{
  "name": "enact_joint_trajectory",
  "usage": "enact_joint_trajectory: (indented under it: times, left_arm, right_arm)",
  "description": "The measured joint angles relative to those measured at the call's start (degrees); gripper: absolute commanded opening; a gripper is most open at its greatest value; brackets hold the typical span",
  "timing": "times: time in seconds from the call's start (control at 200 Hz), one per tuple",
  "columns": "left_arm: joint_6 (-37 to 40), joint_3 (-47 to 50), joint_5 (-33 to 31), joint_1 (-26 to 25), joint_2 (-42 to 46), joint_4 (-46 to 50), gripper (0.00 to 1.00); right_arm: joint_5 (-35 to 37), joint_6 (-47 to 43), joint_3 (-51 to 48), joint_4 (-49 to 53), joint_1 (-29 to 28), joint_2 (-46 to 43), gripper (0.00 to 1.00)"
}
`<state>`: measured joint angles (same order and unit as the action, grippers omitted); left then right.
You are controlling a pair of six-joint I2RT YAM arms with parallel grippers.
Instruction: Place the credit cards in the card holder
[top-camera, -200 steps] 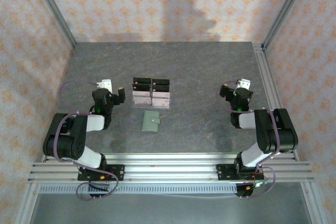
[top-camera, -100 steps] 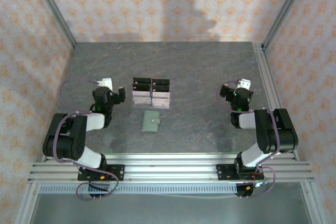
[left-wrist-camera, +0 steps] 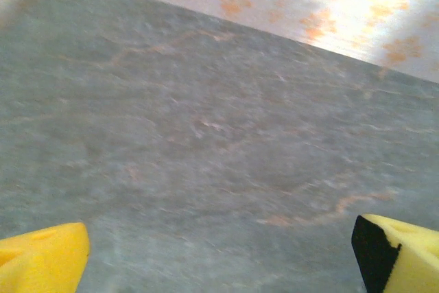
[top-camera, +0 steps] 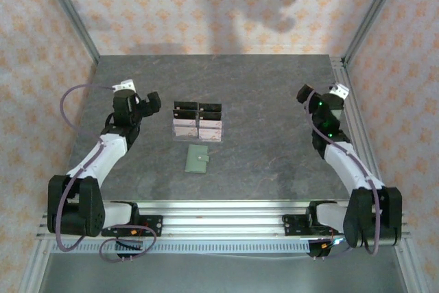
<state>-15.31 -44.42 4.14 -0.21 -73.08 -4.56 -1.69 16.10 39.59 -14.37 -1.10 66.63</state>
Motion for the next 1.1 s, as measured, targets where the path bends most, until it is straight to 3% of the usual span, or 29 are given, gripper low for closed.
enact_joint_trajectory:
  times: [0.12, 0.235, 0.45, 0.606, 1.101]
  left_arm:
    - [-3.43, -1.36, 6.32, -0.02, 0.9, 4.9, 1.0]
    - [-4.96, -1.38, 11.56, -0.35, 1.03, 8.37, 1.0]
    - [-6.54, -1.38, 16.74, -4.15, -1.97, 10.05, 1.0]
    - [-7.69, -1.33, 17.94, -6.23, -5.66, 9.49, 1.0]
    - [-9.33, -1.29, 18.18, -8.48, -12.92, 4.28, 1.0]
  right_arm:
    - [-11.17, 5.44, 4.63, 6.34, -0.55, 0.35, 0.83]
    - [-18.12, 7.87, 11.93, 15.26, -6.47, 5.44, 0.78]
    - [-20.61, 10.64, 20.79, 26.01, -25.14, 16.37, 0.7]
    - [-19.93, 12.31, 22.8, 28.15, -32.85, 23.96, 0.69]
    - [-17.79, 16.09, 31.76, 24.81, -35.5, 37.66, 0.64]
